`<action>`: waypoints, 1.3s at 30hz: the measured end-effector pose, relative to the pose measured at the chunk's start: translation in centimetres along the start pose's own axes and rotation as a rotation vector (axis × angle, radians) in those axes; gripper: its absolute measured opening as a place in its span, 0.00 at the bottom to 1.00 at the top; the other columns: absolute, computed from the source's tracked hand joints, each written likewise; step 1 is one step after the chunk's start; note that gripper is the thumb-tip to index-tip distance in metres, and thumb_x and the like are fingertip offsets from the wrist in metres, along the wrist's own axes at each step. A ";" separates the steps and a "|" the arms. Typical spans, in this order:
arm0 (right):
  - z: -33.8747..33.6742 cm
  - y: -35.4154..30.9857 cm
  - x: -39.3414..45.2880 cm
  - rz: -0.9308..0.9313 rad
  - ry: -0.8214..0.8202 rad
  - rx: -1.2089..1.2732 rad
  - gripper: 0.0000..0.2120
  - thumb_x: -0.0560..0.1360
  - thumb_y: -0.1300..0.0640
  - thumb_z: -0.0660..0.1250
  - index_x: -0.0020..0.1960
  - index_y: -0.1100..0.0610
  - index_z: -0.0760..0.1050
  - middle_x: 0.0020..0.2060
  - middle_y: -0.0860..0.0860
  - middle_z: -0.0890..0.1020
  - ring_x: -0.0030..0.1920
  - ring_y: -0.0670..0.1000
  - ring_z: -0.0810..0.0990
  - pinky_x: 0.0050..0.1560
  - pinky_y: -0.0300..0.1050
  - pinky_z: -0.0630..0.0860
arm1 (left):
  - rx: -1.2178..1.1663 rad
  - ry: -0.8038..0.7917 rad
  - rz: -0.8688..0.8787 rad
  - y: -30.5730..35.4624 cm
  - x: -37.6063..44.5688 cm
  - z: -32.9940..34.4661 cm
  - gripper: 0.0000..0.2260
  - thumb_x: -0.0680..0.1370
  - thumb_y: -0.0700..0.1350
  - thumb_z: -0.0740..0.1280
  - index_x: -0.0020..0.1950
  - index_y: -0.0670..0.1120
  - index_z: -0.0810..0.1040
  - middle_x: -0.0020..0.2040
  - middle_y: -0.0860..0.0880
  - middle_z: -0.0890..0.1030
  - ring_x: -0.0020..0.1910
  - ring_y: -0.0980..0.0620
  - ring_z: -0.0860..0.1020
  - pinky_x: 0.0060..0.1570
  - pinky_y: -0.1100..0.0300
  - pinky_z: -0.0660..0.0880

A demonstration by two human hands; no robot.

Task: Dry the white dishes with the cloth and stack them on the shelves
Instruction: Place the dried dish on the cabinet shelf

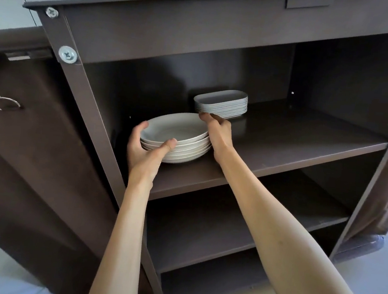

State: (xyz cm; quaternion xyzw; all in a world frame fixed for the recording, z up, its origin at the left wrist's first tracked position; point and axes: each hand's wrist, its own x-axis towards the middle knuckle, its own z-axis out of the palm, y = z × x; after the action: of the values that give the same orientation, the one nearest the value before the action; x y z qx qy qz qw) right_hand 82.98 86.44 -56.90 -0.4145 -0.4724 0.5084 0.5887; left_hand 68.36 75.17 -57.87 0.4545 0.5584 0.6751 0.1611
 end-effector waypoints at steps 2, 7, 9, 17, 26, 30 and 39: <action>0.0 0.0 0.0 -0.001 0.005 -0.009 0.17 0.64 0.44 0.73 0.47 0.53 0.85 0.42 0.47 0.87 0.48 0.49 0.84 0.54 0.46 0.79 | 0.017 -0.017 -0.008 0.0 0.0 -0.2 0.33 0.69 0.46 0.82 0.72 0.57 0.73 0.69 0.55 0.74 0.69 0.55 0.71 0.63 0.63 0.70; 0.0 0.0 -0.2 0.022 0.013 -0.037 0.25 0.64 0.44 0.72 0.57 0.57 0.82 0.52 0.53 0.85 0.55 0.54 0.83 0.63 0.53 0.78 | 0.079 -0.072 -0.019 0.2 -0.1 -0.7 0.38 0.71 0.48 0.81 0.78 0.55 0.68 0.79 0.51 0.67 0.77 0.53 0.64 0.77 0.51 0.64; -0.1 -0.1 -0.5 0.021 0.007 -0.046 0.24 0.67 0.44 0.71 0.57 0.58 0.82 0.53 0.54 0.85 0.56 0.55 0.83 0.65 0.54 0.77 | 0.096 -0.082 -0.034 0.3 -0.2 -0.7 0.37 0.72 0.49 0.80 0.78 0.56 0.68 0.80 0.51 0.65 0.79 0.53 0.62 0.78 0.49 0.62; -4.8 -3.0 -2.5 -0.143 0.065 -0.270 0.21 0.76 0.45 0.69 0.62 0.58 0.81 0.55 0.51 0.85 0.58 0.49 0.80 0.59 0.42 0.75 | 0.133 0.129 0.147 2.8 -3.0 2.5 0.27 0.76 0.53 0.73 0.75 0.53 0.74 0.83 0.45 0.56 0.82 0.51 0.55 0.71 0.66 0.55; -18.4 -7.9 -7.1 -0.337 0.331 -0.514 0.11 0.78 0.54 0.70 0.57 0.56 0.84 0.48 0.47 0.86 0.48 0.43 0.83 0.54 0.38 0.78 | -0.116 0.071 0.417 6.2 -10.4 15.0 0.11 0.75 0.39 0.67 0.56 0.41 0.84 0.69 0.43 0.78 0.69 0.50 0.75 0.68 0.49 0.72; -25.7 -8.6 -9.1 -0.337 0.528 -0.549 0.10 0.77 0.55 0.70 0.57 0.54 0.83 0.46 0.45 0.84 0.47 0.42 0.82 0.55 0.42 0.80 | -0.209 -0.106 0.455 6.8 -15.3 21.2 0.09 0.76 0.39 0.65 0.53 0.43 0.83 0.62 0.49 0.82 0.63 0.57 0.78 0.60 0.44 0.77; -40.8 -9.7 -14.9 -0.193 0.955 -0.759 0.21 0.77 0.52 0.68 0.69 0.54 0.76 0.65 0.54 0.79 0.67 0.56 0.75 0.66 0.54 0.73 | -0.078 -0.950 0.338 10.8 -25.7 31.6 0.41 0.72 0.80 0.42 0.83 0.64 0.49 0.85 0.50 0.46 0.83 0.44 0.50 0.77 0.41 0.53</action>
State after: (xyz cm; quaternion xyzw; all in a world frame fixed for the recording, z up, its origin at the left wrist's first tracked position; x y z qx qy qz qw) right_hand 124.30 70.01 -58.13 -0.7324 -0.3397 0.0076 0.5900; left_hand 110.31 72.24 -60.45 0.7892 0.3163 0.4306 0.3026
